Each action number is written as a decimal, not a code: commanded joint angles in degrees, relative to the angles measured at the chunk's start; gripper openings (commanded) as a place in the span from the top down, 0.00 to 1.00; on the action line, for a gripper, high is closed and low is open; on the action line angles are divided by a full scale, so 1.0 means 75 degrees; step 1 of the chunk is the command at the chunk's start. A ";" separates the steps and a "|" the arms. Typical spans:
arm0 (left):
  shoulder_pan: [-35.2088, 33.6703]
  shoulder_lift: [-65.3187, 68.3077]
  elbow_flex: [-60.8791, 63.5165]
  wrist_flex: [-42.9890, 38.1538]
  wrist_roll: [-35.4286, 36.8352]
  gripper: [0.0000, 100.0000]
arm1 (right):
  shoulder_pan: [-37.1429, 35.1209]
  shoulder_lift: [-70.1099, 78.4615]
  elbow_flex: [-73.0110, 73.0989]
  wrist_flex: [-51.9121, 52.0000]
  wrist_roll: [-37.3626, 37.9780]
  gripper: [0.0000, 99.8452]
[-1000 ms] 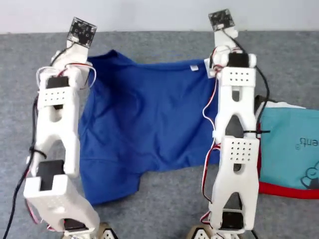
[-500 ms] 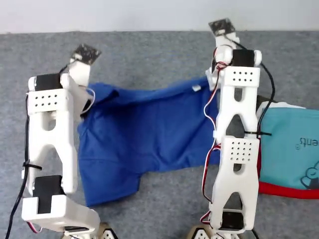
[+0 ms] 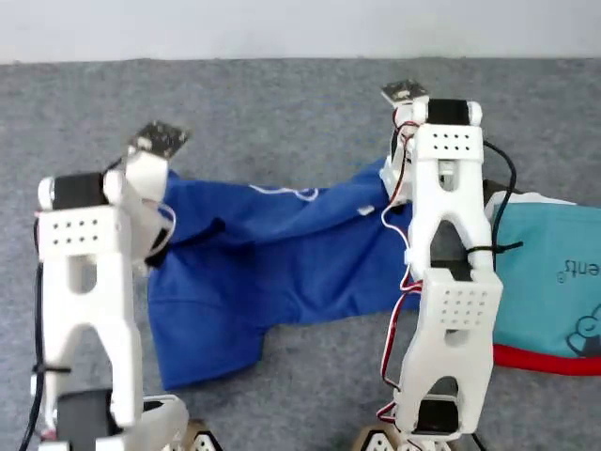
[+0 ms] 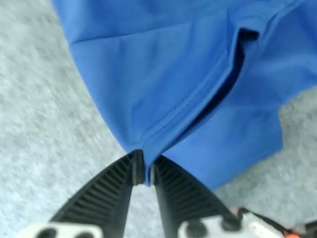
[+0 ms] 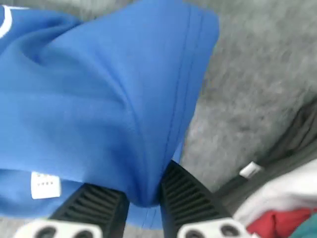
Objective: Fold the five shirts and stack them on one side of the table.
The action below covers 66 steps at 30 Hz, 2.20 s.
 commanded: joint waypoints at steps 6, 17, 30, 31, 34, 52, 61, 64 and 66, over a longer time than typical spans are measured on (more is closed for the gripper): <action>-0.0059 -0.1301 0.0803 0.0152 -0.0059 0.99 | 0.0029 -0.1553 0.1594 0.0299 -0.0012 0.99; -0.0059 -0.1360 0.1600 0.0176 -0.0504 0.99 | 0.0205 -0.2737 0.3692 -0.0029 -0.0012 0.99; -0.0070 -0.1371 0.2444 0.0176 -0.1184 0.99 | 0.0604 -0.4577 0.7162 -0.1694 0.0316 0.99; -0.0070 -0.1371 0.2467 0.0176 -0.1313 0.99 | 0.0604 -0.4671 0.7314 -0.1811 0.0316 0.99; -0.0070 -0.1371 0.2643 0.0176 -0.1500 0.99 | 0.0604 -0.4730 0.7607 -0.2104 0.0328 0.99; -0.0070 -0.1371 0.3663 0.0199 -0.2145 0.99 | 0.0639 -0.4695 0.9096 -0.3640 0.0527 0.99; -0.1301 -0.1301 0.4003 0.0176 -0.3458 0.99 | 0.0627 -0.4695 0.9436 -0.3956 0.0527 0.99; -0.1805 -0.1313 0.4155 0.0176 -0.3974 0.99 | 0.0627 -0.4695 0.9424 -0.3956 0.0527 0.99; -0.1840 -0.1348 0.4249 0.0176 -0.4255 0.99 | 0.0639 -0.4706 0.9389 -0.3921 0.0527 0.99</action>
